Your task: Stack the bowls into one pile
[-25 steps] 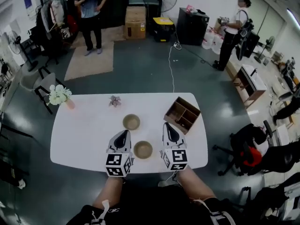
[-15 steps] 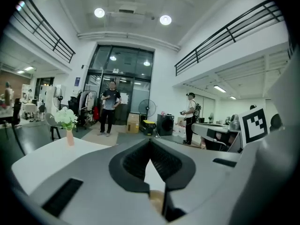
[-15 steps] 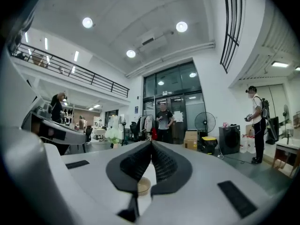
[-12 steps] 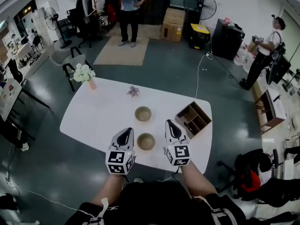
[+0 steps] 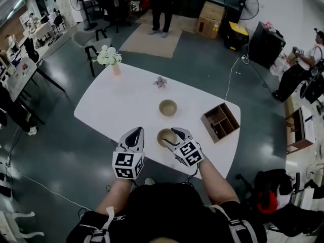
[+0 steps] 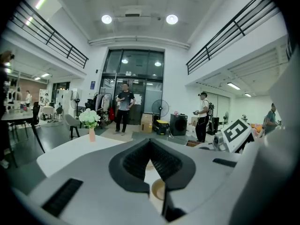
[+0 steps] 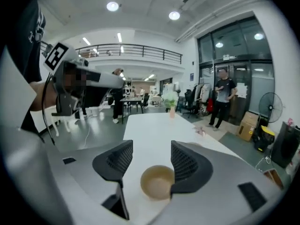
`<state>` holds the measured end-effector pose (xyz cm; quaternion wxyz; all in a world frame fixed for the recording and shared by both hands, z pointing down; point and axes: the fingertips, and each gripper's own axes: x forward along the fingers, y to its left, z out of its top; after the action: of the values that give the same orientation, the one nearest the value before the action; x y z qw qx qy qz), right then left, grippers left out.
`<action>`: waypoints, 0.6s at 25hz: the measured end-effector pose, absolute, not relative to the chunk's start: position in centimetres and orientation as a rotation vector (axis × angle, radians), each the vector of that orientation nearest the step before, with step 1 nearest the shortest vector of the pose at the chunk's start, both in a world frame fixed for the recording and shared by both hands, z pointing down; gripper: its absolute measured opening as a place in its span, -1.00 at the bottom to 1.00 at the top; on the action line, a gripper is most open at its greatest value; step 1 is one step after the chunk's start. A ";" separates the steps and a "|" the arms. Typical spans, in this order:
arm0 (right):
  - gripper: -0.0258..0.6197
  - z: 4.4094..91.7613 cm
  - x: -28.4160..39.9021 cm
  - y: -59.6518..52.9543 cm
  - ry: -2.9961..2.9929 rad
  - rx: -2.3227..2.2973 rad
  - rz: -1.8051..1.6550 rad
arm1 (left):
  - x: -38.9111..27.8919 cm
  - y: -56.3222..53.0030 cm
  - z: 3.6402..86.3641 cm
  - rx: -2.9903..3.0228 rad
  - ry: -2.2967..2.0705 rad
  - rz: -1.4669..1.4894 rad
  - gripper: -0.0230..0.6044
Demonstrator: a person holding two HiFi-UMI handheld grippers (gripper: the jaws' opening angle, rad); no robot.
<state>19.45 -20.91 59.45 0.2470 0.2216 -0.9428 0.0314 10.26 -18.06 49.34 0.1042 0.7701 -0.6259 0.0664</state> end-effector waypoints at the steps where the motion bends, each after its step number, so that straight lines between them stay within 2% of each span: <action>1: -0.07 60.8 18.9 -20.2 -2.535 0.547 0.086 | 10.0 -17.7 49.4 2.260 -1.855 0.197 -0.89; 8: -0.08 70.2 18.6 -18.5 -2.217 0.422 -0.073 | 8.0 -15.7 49.9 2.196 -1.910 0.202 -0.89; 15: -0.13 75.3 19.8 -18.7 -1.994 0.390 -0.209 | 6.7 -14.4 50.5 2.161 -1.929 0.221 -0.89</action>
<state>19.75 -18.74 75.29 0.5225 0.1627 -0.8324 -0.0875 6.70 -14.38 50.54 0.1178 0.7386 -0.6595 0.0754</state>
